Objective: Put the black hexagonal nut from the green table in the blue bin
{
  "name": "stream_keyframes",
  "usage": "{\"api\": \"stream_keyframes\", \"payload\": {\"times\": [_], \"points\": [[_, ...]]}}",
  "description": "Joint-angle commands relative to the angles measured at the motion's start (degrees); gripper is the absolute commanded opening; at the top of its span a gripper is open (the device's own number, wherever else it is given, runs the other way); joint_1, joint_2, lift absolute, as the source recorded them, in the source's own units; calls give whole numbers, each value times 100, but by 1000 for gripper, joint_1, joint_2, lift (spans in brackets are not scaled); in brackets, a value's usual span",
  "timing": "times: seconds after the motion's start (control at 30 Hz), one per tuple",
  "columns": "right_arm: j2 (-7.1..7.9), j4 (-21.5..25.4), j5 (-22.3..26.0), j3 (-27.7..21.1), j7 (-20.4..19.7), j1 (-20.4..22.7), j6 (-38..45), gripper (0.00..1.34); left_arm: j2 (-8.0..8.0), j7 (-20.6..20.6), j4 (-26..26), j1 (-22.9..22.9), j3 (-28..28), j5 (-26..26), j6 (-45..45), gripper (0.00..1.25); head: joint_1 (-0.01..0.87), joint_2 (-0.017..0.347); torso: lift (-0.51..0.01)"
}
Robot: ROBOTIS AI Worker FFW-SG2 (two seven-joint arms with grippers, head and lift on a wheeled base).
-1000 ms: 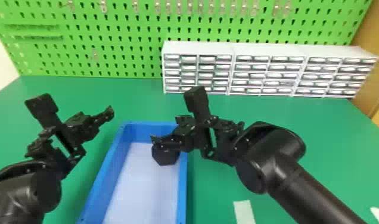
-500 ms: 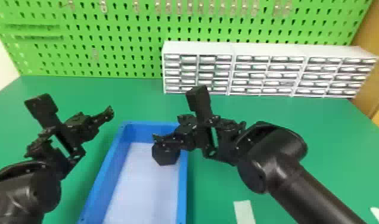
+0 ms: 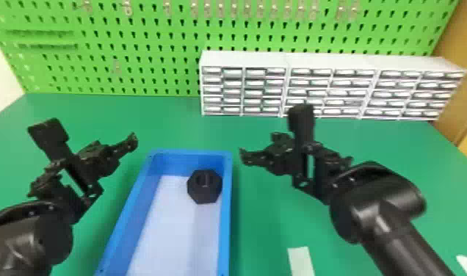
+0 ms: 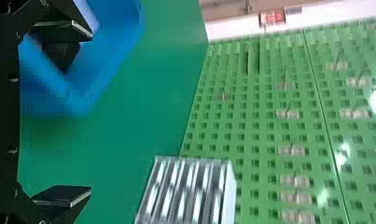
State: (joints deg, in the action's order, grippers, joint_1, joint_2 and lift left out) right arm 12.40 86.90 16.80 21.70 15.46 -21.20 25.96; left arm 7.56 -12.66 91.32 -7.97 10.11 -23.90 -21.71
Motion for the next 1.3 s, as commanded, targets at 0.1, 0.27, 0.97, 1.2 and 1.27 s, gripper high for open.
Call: {"api": "stream_keyframes", "payload": {"times": [0.1,0.27,0.97,1.2,1.27], "points": [[-89,160,-529,-983,-8,450,-65,1203,9,0,0,15,9,-18,0,1124,666,32,-100],[-142,231,-783,-1520,-8,688,-267,1220,18,0,0,15,27,-18,0,1123,666,32,-100],[-432,406,-502,-3277,1,1321,-1374,1226,18,0,0,50,97,9,-9,1123,666,32,-100],[-423,679,-309,-3752,132,1461,-953,1226,18,0,0,59,106,9,-9,1123,666,32,-100],[-432,740,-282,-3849,212,1461,-742,1226,18,0,0,59,106,9,0,1123,666,32,-100]]}}
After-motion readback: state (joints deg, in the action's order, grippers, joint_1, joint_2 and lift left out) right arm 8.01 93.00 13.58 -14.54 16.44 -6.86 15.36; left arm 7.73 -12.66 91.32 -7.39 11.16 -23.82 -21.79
